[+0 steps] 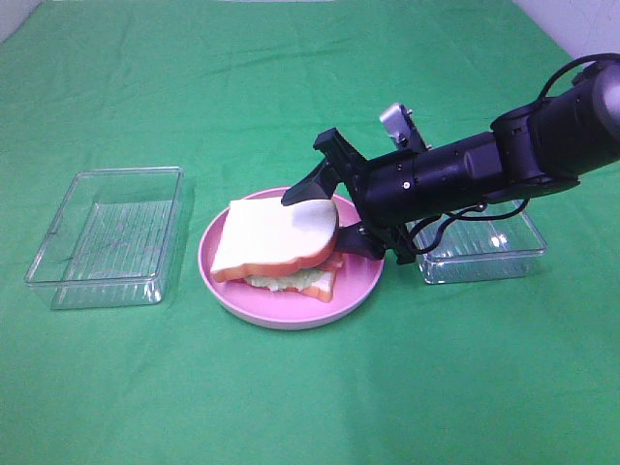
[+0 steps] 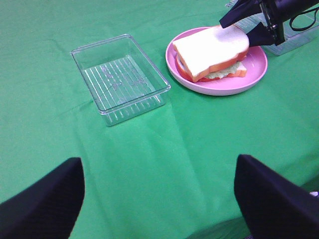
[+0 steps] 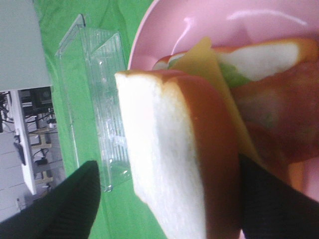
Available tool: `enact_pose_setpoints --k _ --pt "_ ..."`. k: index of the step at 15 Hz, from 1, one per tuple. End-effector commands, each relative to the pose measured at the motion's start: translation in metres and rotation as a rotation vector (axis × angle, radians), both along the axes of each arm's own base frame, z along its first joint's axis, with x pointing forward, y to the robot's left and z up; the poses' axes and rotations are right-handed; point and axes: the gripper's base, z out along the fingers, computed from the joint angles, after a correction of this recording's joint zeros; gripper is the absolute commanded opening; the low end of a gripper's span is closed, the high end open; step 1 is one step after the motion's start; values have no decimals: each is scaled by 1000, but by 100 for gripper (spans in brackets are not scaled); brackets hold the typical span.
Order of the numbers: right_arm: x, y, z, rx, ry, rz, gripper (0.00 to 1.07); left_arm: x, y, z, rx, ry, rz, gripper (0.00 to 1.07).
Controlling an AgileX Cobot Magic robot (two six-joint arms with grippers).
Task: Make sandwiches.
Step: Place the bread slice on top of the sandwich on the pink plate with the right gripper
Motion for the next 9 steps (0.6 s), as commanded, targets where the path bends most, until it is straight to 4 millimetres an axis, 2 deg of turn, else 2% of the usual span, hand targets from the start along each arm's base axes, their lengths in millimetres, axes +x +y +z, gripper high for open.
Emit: enact_pose_setpoints --k 1,7,9 --pt "2 -3 15 -73 -86 1 69 -2 1 0 -11 -30 3 78" --pt "7 -15 18 -236 -167 -21 69 -2 1 0 -11 -30 3 78" --pt "7 -21 30 -317 -251 3 69 -2 1 0 -10 -30 3 78"
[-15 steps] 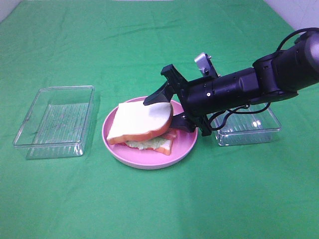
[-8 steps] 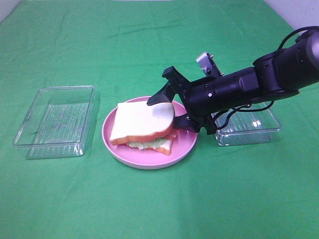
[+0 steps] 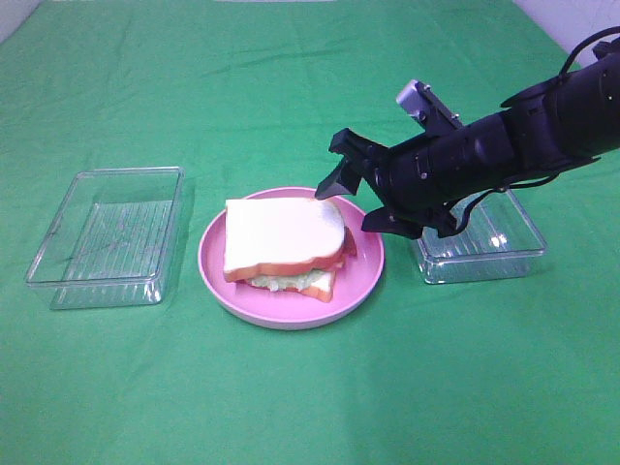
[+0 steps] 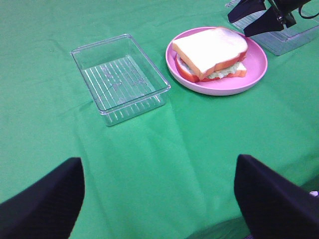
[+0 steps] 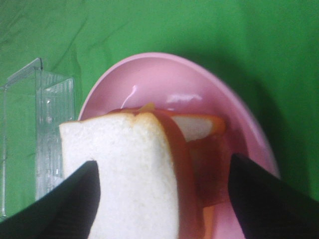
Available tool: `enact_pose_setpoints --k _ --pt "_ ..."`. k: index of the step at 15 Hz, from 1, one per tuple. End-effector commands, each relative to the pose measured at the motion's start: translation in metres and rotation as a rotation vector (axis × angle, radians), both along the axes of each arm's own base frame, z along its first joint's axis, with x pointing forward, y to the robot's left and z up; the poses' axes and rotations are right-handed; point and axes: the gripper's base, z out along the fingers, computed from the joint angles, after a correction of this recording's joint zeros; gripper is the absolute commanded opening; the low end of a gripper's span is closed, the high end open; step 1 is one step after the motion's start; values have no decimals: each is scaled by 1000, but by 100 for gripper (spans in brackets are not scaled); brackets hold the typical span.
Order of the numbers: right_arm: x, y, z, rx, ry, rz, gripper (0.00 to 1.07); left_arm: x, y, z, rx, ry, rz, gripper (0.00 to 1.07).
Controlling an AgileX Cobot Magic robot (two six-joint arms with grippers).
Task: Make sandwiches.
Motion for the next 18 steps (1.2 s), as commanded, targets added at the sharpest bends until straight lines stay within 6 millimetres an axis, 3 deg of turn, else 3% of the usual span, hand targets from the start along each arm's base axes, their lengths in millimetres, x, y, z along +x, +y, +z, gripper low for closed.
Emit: enact_pose_setpoints --k 1,7,8,12,15,18 --pt "-2 -5 31 -87 -141 79 69 -2 1 0 -10 -30 3 78" --pt "-45 -15 108 -176 -265 346 69 -2 1 0 -10 -30 3 78" --pt "-69 -28 133 -253 -230 366 69 -2 1 0 -10 -30 3 78" --pt "-112 -64 168 -477 -152 336 69 -2 1 0 -10 -30 3 78" --pt "-157 -89 179 -568 -120 319 69 -2 1 0 -10 -30 3 78" --pt "-215 -110 164 -573 -97 347 69 -3 1 0 -3 -33 -10 78"
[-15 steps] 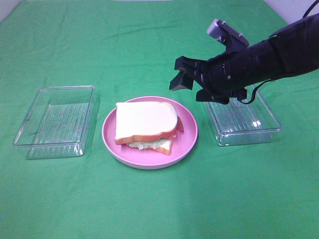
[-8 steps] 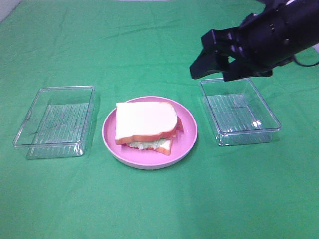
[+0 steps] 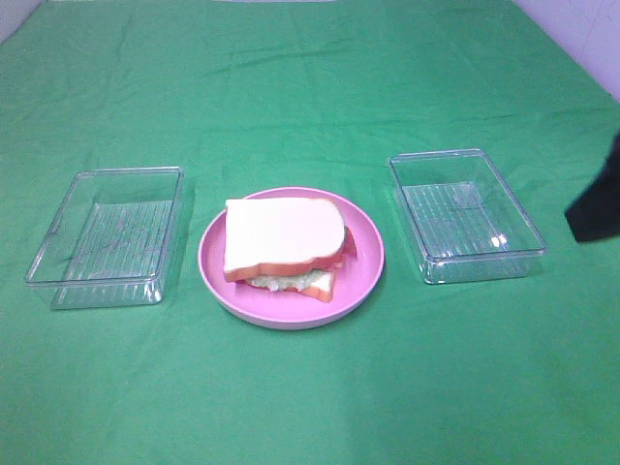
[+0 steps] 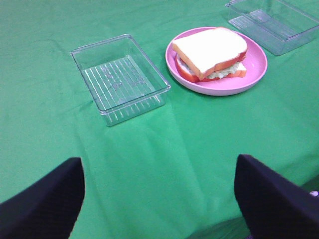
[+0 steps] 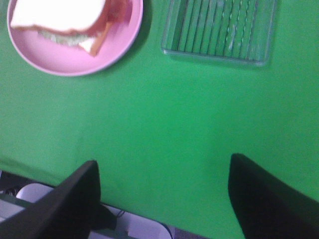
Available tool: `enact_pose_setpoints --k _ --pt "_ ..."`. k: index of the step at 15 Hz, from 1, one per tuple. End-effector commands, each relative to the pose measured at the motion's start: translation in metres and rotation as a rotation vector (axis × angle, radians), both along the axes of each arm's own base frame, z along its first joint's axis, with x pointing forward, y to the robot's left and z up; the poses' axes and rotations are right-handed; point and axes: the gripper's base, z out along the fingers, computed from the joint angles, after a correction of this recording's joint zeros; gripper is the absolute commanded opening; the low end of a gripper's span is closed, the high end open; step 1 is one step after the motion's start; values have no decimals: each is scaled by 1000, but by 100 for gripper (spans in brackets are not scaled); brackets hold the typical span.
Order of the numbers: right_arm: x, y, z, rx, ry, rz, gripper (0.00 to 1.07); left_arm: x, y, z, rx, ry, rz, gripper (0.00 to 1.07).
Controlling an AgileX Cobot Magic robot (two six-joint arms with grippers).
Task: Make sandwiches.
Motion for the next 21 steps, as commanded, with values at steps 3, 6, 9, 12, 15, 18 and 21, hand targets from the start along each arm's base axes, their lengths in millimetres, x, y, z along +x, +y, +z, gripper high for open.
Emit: enact_pose_setpoints --k 3,6,9,12,15,18,21 --pt "-70 -26 -28 -12 12 13 69 -3 0 1 -2 -34 -25 78" --pt "-119 -46 -34 38 -253 75 69 -3 0 1 1 -35 -26 78" --pt "-140 -54 -35 18 -474 189 68 -3 0 1 -1 -35 -26 78" --pt "-147 -57 -34 34 -526 170 68 -3 0 1 -1 -36 -26 78" --pt "-147 -57 -34 41 -522 161 68 -3 0 1 -2 -35 -25 78" --pt "-147 -57 -34 41 -523 160 68 -3 0 1 -2 -35 -25 78" --pt "-147 -57 -34 41 -523 160 68 -3 0 1 -2 -35 -25 78"
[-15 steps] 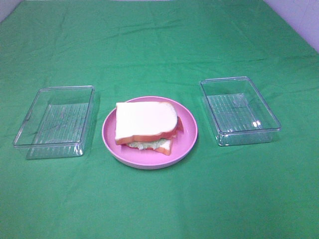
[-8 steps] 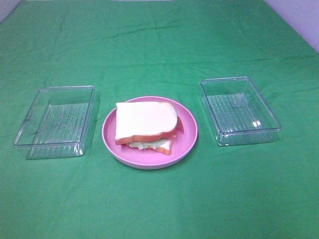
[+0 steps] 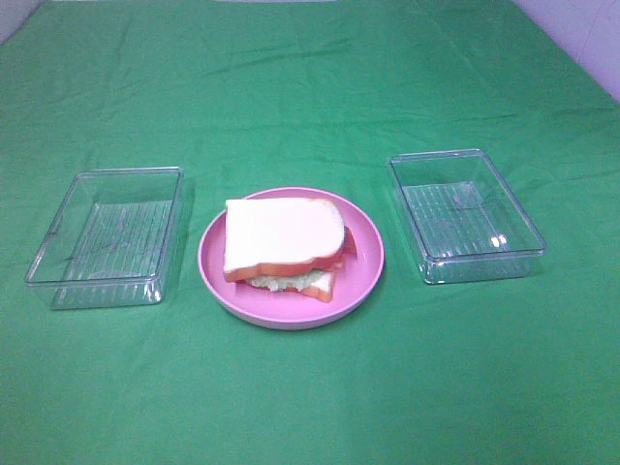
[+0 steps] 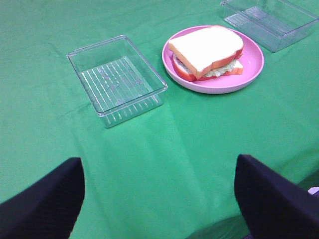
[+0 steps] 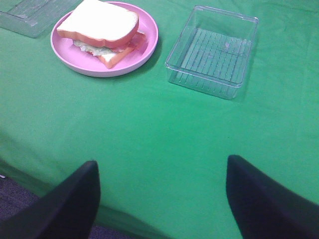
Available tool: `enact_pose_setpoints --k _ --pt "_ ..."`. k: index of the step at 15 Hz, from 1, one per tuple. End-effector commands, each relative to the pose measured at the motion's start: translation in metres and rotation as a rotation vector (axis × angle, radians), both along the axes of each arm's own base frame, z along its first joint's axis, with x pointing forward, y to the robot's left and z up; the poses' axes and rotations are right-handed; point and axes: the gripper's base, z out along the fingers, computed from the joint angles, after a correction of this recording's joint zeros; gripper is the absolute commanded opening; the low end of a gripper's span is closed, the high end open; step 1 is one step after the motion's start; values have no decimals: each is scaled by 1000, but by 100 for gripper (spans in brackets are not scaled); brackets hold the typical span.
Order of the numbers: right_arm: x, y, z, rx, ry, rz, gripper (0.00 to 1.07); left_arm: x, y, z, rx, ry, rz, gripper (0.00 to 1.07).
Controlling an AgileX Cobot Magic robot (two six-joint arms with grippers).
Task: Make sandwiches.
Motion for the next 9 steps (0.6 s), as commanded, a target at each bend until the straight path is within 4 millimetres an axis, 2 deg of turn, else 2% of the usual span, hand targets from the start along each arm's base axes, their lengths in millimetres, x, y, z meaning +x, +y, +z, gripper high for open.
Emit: enact_pose_setpoints --k 1,5,9 --pt "0 -1 0 2 -18 -3 68 -3 0 1 -18 -26 -5 78" --pt "0 0 0 13 -16 -64 68 -3 0 1 -15 -27 8 78" --pt "3 2 0 22 -15 -304 68 -3 -2 1 -7 -31 356 78"
